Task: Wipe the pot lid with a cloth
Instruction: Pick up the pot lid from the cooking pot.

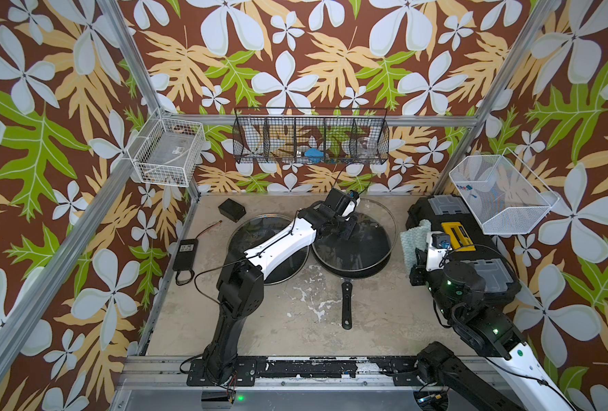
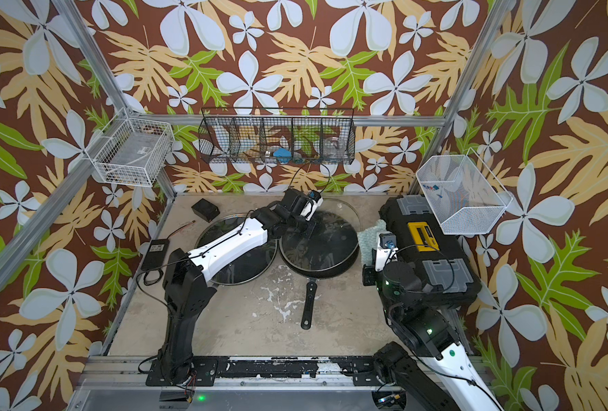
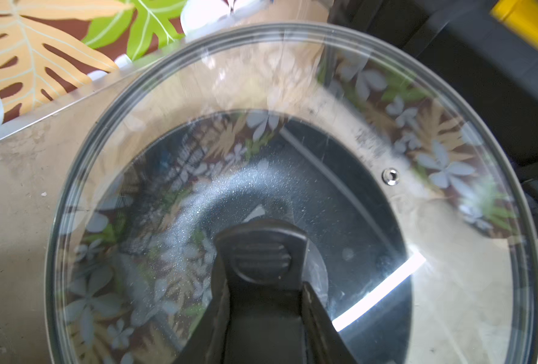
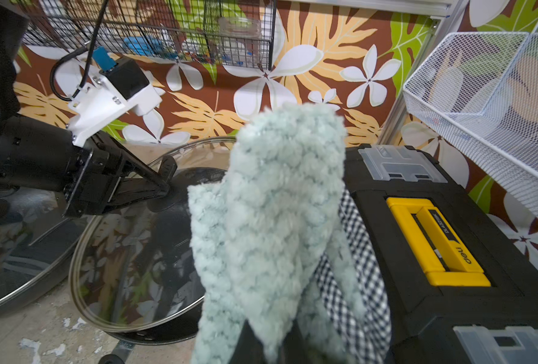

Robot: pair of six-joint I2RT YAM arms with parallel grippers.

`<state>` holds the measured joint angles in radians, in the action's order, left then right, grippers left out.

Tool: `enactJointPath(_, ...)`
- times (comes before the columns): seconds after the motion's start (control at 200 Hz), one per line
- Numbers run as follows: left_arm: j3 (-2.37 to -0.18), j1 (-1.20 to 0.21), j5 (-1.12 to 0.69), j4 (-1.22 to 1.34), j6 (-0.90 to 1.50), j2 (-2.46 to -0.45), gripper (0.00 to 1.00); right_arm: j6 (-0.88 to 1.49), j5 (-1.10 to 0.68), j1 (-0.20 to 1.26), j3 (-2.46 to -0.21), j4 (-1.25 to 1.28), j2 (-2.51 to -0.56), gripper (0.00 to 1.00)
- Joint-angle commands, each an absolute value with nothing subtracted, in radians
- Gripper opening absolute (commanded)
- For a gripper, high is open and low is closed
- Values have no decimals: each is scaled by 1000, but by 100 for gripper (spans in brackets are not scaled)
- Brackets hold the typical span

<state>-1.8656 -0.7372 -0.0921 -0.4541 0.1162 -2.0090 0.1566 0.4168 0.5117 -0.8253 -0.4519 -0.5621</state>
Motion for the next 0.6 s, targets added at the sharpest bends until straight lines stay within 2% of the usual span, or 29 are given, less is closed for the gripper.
enactJointPath(0.0,-1780,-717,-187,-151,194,-1927,0,167,374,513,-817,-362,-527,0)
enactJointPath(0.245,-1582,-651,-378,65,345,-1786,0,184,309,513,-812,-292,-494,0)
enactJointPath(0.465,-1477,-616,-465,109,391,-1711,0,191,296,512,-805,-274,-485,0)
enactJointPath(0.596,-1372,-578,-569,263,501,-1650,0,194,247,513,-790,-243,-476,0)
